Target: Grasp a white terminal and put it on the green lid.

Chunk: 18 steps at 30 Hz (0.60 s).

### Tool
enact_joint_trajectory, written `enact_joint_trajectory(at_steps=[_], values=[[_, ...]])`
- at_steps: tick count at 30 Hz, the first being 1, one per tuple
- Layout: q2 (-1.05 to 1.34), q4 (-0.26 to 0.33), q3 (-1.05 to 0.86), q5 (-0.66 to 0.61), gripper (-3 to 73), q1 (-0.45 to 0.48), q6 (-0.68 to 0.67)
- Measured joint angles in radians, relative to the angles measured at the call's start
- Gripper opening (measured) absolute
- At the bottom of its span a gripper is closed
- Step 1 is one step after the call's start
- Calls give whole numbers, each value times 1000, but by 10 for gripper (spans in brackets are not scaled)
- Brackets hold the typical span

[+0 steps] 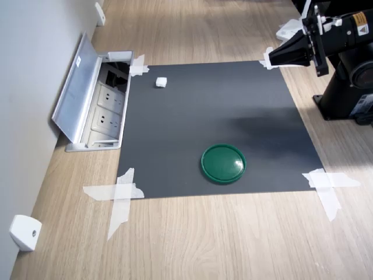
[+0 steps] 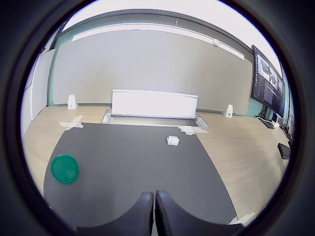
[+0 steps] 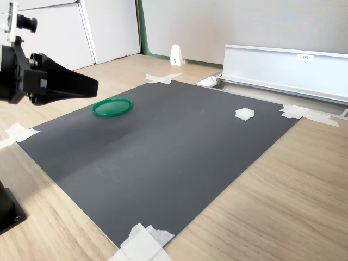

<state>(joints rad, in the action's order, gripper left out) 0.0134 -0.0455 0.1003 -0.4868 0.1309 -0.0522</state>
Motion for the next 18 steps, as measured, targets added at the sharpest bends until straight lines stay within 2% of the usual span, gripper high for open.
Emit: enact_joint_trajectory(at_steps=[9, 18], values=[[-16, 12, 52, -2, -8, 0, 0], [-345, 13, 343, -10, -8, 0, 0]])
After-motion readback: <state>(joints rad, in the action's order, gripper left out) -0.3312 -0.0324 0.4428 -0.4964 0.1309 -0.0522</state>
